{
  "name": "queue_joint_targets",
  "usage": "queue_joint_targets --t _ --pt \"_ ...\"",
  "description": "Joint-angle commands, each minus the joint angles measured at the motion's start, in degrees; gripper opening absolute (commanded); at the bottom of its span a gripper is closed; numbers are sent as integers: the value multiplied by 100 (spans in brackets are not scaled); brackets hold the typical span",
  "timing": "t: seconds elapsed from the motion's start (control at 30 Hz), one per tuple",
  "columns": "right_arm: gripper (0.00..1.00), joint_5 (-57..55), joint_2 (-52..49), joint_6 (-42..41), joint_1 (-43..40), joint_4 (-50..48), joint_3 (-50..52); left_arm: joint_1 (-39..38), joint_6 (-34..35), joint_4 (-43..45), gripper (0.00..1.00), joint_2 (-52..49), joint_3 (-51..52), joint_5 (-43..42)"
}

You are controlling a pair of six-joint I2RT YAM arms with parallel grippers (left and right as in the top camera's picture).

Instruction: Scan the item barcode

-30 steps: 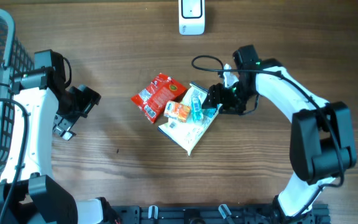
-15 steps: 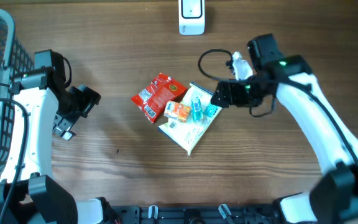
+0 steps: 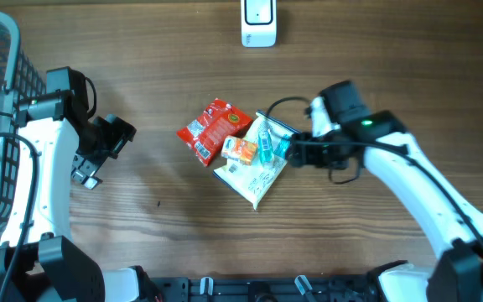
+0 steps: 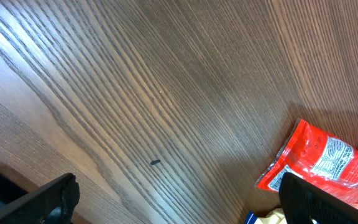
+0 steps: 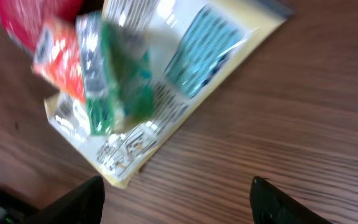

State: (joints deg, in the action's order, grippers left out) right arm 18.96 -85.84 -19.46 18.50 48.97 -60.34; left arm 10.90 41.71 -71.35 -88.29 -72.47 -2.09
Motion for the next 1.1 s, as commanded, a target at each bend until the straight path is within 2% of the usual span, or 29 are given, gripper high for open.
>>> queue_joint_targets --t 0.0,0.03,0.17,0.27,0.33,0.43,0.6,0.67,0.73,0.8,0.93,1.07 --pt "90 210 579 238 -876 59 -50 15 57 2 100 0 4 -44" --pt "100 627 627 505 -1239 74 -50 15 57 4 100 0 4 -44" --pt "100 3176 450 1532 -2601 96 164 15 57 2 100 0 4 -44" --pt "100 4072 380 1722 -2590 -20 715 15 57 2 100 0 4 -44" --pt "100 5075 374 1744 -2411 -664 1279 15 57 2 100 0 4 -44" --pt "99 5353 374 1521 -2319 -1956 1897 15 57 2 100 0 4 -44" --pt "98 4518 374 1471 -2280 -2933 2286 15 57 2 100 0 4 -44" --pt "97 4116 374 931 -2280 -3139 2286 15 57 2 100 0 4 -44" --pt "86 3792 374 903 -2140 -3383 2286 15 57 2 100 0 4 -44" --pt "86 2879 376 890 -1681 -3305 2284 15 57 2 100 0 4 -44" --pt "91 815 376 291 125 -3362 2194 15 57 4 100 0 4 -44" --pt "94 -713 376 127 1335 -3080 1775 15 57 2 100 0 4 -44"
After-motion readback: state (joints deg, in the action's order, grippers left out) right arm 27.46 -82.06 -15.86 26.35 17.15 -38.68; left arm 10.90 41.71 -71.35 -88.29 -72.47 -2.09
